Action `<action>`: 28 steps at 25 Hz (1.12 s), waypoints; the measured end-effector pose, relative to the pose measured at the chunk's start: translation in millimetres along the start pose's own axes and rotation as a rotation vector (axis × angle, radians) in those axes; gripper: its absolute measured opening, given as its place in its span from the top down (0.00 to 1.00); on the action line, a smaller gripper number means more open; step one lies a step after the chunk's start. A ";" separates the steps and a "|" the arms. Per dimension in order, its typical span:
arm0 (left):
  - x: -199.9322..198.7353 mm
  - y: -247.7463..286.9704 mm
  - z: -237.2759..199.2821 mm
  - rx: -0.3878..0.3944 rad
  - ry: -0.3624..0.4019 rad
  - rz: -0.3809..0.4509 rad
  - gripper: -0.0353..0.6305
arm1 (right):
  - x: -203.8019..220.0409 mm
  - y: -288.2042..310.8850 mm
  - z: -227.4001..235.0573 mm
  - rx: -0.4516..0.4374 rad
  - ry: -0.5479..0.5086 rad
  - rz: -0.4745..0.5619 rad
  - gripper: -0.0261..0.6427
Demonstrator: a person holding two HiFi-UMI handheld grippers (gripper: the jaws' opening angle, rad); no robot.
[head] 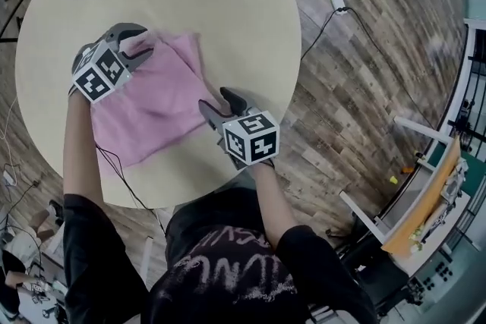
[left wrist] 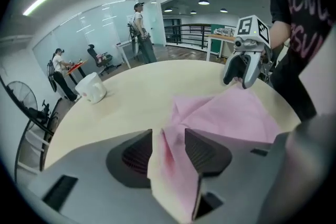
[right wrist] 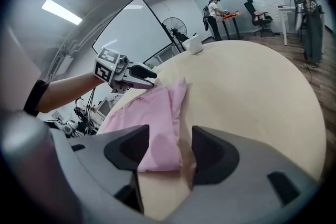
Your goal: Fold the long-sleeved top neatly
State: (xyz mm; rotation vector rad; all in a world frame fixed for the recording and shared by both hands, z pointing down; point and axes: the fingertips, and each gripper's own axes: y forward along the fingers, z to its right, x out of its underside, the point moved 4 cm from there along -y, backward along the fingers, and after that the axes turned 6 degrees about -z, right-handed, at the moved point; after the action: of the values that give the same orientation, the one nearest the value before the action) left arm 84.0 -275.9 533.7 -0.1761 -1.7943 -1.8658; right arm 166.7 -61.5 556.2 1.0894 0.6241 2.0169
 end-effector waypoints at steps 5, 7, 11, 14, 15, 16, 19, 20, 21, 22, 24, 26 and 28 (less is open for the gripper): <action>12.5 21.5 -2.1 0.114 -0.089 0.005 0.64 | 1.3 14.7 -2.5 -0.032 0.000 -0.049 0.58; 14.9 29.3 0.9 0.132 -0.083 -0.014 0.64 | 2.8 19.8 -3.6 -0.034 0.001 -0.068 0.61; 12.0 35.3 3.6 0.156 -0.077 -0.023 0.65 | 4.1 23.4 -3.3 -0.021 -0.015 -0.095 0.65; 10.5 36.0 8.2 0.198 -0.076 -0.033 0.73 | 4.2 23.3 -1.8 -0.016 -0.006 -0.094 0.70; 9.7 36.0 10.8 0.207 -0.073 -0.040 0.78 | 3.8 23.0 -1.3 -0.014 -0.004 -0.091 0.73; 8.8 36.0 13.3 0.210 -0.067 -0.047 0.81 | 3.8 22.3 -1.2 -0.012 -0.007 -0.088 0.76; 6.7 33.3 16.1 0.192 -0.033 -0.071 0.85 | 3.0 20.9 -4.0 -0.009 -0.042 -0.081 0.81; 6.0 31.2 15.8 0.181 -0.021 -0.077 0.85 | 2.1 20.1 -5.3 -0.011 -0.050 -0.075 0.83; 5.2 28.5 15.1 0.168 -0.011 -0.079 0.85 | 0.7 18.9 -6.4 -0.014 -0.055 -0.067 0.84; 4.0 25.5 14.1 0.154 -0.003 -0.079 0.86 | -1.0 17.2 -7.4 -0.017 -0.059 -0.058 0.85; 1.1 18.2 13.5 0.126 0.005 -0.068 0.86 | -3.7 12.8 -10.1 -0.020 -0.077 -0.043 0.87; -1.7 9.0 14.2 0.104 0.003 -0.052 0.86 | -6.3 8.6 -14.6 -0.019 -0.108 -0.032 0.88; -3.5 -1.3 13.0 0.080 -0.001 -0.036 0.86 | -9.9 5.6 -20.3 -0.019 -0.135 -0.022 0.88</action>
State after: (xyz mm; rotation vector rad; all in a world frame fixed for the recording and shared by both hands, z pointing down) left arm 82.9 -262.5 532.3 -0.1168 -1.8806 -1.8149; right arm 150.8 -74.1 544.8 1.1915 0.5434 1.9084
